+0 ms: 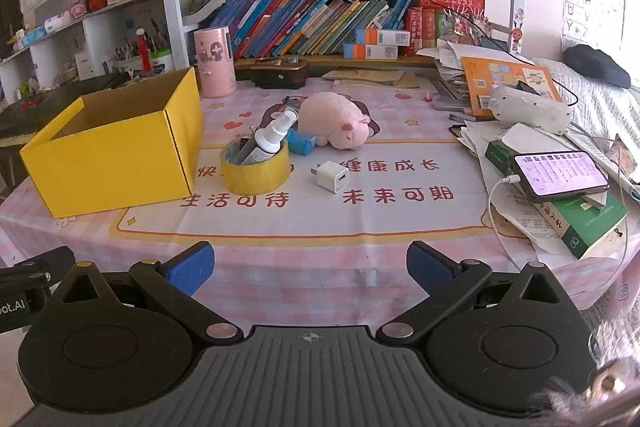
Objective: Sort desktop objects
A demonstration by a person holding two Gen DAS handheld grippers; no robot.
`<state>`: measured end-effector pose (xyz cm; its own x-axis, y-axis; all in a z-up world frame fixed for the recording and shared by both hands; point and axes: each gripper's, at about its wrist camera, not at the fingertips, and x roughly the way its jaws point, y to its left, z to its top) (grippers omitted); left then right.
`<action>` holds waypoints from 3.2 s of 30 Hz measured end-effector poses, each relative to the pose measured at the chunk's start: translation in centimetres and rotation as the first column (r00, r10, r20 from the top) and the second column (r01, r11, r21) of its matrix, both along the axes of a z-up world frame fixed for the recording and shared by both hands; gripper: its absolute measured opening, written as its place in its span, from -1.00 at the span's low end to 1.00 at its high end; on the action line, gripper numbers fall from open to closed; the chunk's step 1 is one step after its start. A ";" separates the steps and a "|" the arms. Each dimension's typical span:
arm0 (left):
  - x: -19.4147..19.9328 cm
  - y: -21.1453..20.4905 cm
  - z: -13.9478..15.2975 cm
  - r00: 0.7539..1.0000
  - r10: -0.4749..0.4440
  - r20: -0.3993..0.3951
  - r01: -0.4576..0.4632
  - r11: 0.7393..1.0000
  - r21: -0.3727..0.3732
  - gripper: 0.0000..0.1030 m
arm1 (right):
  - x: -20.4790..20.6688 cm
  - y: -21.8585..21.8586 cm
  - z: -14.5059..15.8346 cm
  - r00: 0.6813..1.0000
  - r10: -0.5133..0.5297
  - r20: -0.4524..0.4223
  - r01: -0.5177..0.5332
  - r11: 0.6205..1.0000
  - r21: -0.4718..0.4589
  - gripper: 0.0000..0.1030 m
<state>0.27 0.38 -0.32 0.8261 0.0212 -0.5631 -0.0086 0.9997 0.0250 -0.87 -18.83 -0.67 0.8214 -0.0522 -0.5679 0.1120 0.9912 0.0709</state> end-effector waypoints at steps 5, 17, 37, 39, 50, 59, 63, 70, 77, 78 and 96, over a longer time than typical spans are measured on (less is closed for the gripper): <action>0.2 0.2 -0.2 1.000 0.003 -0.010 -0.003 1.000 0.000 1.00 | 0.0 0.2 0.0 1.000 0.002 -0.004 -0.002 1.000 0.000 1.00; 0.4 0.2 -0.4 1.000 -0.002 -0.018 0.002 1.000 0.009 1.00 | 0.7 0.6 -0.3 1.000 0.008 -0.016 -0.008 1.000 -0.001 1.00; 1.3 0.6 -0.6 1.000 -0.010 -0.019 0.010 1.000 -0.013 1.00 | 1.3 0.6 -0.3 1.000 -0.001 -0.021 0.001 1.000 -0.003 1.00; 1.4 0.7 -0.6 1.000 -0.009 -0.020 0.009 1.000 -0.014 1.00 | 1.3 0.7 -0.3 1.000 0.000 -0.020 0.000 1.000 -0.004 1.00; 1.3 1.1 -0.5 1.000 0.002 -0.026 -0.002 1.000 -0.022 1.00 | 1.3 0.9 -0.4 1.000 0.006 -0.019 -0.006 1.000 -0.008 1.00; 1.3 1.2 -0.6 1.000 0.003 -0.027 -0.004 1.000 -0.022 1.00 | 1.3 1.4 -0.5 1.000 0.010 -0.027 -0.011 1.000 -0.008 1.00; 1.3 1.4 -0.6 1.000 -0.001 -0.026 0.001 1.000 -0.027 1.00 | 1.3 1.6 -0.4 0.999 0.017 -0.027 -0.018 1.000 -0.007 1.00; 1.1 1.3 -0.5 1.000 -0.012 -0.021 0.012 1.000 -0.028 1.00 | 1.2 1.7 -0.4 0.999 0.021 -0.029 -0.021 1.000 -0.002 1.00; 0.9 1.3 -0.4 0.999 -0.029 -0.020 0.028 0.999 -0.038 1.00 | 1.2 1.6 -0.4 0.999 0.022 -0.029 -0.022 1.000 -0.002 1.00; 0.9 1.2 -0.4 0.999 -0.033 -0.019 0.032 0.999 -0.038 1.00 | 1.1 1.7 -0.4 0.999 0.022 -0.028 -0.022 1.000 -0.003 1.00; 0.3 1.1 -0.4 0.997 -0.072 0.009 0.073 0.997 -0.035 1.00 | 0.7 1.7 -0.3 0.999 0.017 -0.032 -0.018 1.000 -0.004 1.00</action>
<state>0.55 1.47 -0.70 0.8291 -0.0586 -0.5561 0.0639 0.9979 -0.0100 -0.21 -17.12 -0.95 0.8039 -0.0403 -0.5934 0.0968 0.9933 0.0637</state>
